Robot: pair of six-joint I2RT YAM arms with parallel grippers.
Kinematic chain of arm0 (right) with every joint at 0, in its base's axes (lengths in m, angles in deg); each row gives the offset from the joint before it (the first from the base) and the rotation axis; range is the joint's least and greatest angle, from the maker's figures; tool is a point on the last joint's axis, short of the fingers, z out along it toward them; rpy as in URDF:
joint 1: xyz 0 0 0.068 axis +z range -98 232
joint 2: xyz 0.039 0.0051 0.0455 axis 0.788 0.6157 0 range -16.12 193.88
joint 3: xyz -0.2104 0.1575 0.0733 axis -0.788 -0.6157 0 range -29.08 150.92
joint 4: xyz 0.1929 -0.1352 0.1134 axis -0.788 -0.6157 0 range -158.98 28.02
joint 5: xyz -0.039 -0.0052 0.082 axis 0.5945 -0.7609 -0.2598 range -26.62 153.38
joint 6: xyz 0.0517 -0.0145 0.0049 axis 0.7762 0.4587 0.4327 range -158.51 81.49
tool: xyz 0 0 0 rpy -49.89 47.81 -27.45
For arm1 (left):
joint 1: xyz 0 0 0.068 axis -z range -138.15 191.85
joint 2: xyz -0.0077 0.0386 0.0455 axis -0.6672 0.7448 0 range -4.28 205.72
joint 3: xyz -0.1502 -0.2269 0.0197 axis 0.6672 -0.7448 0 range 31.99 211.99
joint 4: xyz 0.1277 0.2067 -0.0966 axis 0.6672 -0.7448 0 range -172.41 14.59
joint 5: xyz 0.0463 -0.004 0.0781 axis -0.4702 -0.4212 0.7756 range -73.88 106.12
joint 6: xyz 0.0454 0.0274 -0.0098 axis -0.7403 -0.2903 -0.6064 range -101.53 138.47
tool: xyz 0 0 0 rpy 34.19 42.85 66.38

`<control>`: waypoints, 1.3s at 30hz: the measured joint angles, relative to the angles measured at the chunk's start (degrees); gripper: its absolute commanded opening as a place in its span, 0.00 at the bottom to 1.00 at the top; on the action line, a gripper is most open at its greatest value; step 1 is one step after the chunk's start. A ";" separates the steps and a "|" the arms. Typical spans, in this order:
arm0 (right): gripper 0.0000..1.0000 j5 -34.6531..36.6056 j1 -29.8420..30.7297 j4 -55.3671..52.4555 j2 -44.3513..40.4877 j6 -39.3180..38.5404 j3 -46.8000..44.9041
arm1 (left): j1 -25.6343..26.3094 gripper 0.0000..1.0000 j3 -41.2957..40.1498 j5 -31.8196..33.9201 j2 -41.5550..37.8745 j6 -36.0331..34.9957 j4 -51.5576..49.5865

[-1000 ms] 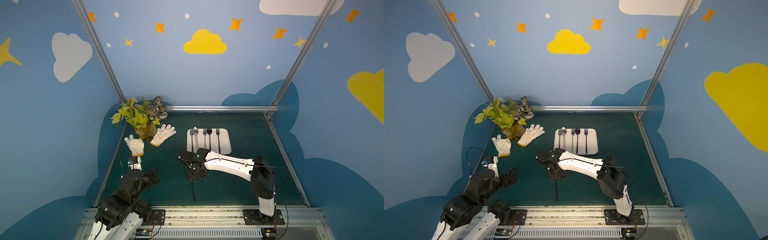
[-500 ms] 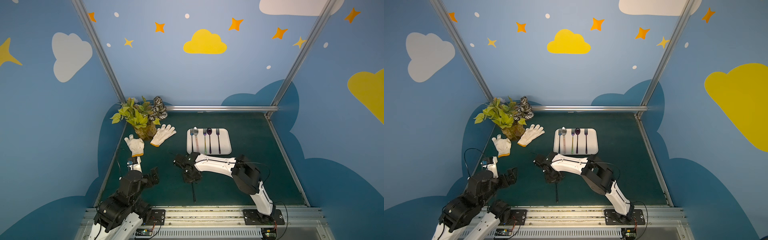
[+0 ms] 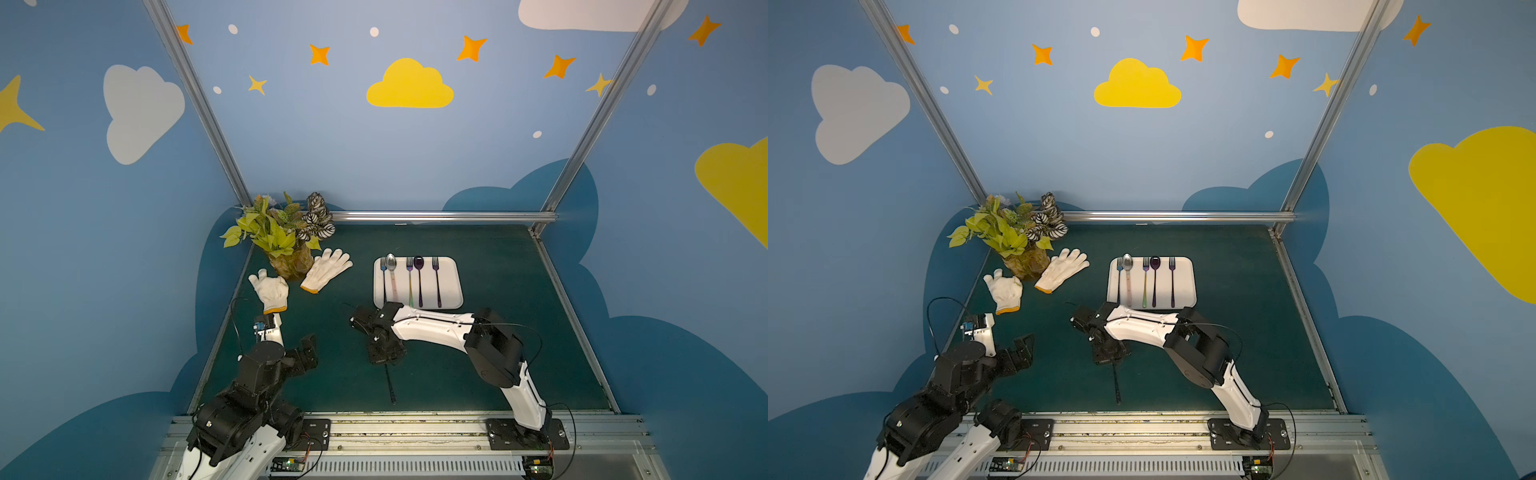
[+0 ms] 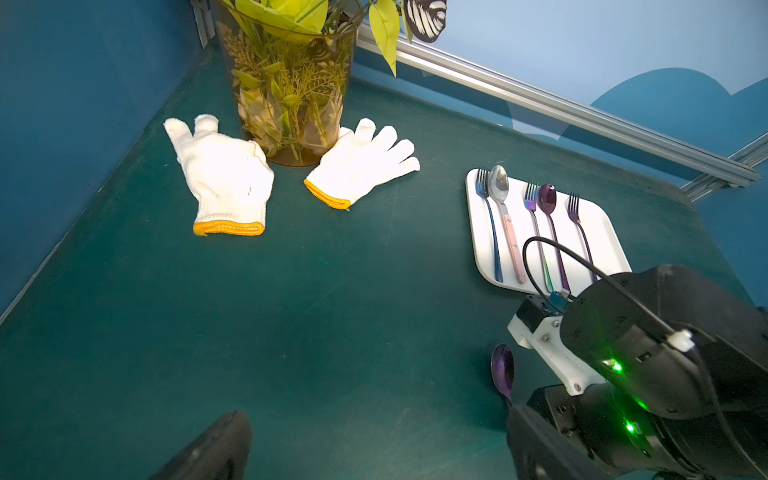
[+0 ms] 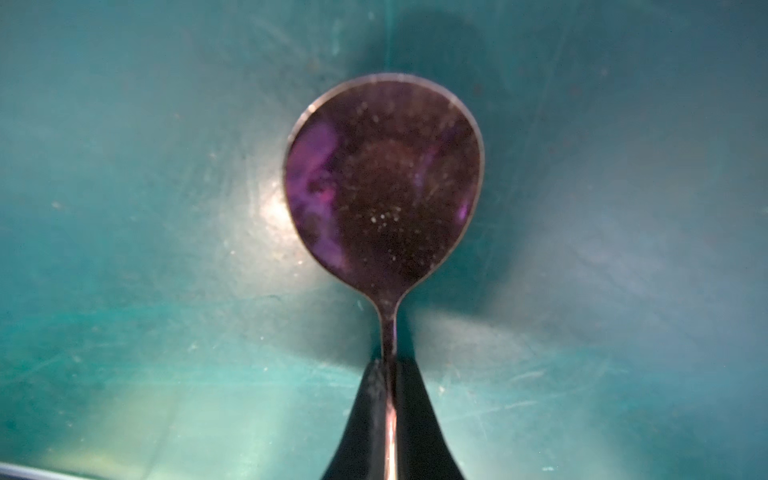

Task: Set the spoon and fork side by side
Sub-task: Pick up the spoon from the center of the board, then place the spoon on the tray.

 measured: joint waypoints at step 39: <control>0.00 -2.16 -45.88 -9.25 7.48 -31.41 25.70 | 0.00 1.00 -0.09 0.85 0.09 0.02 -0.02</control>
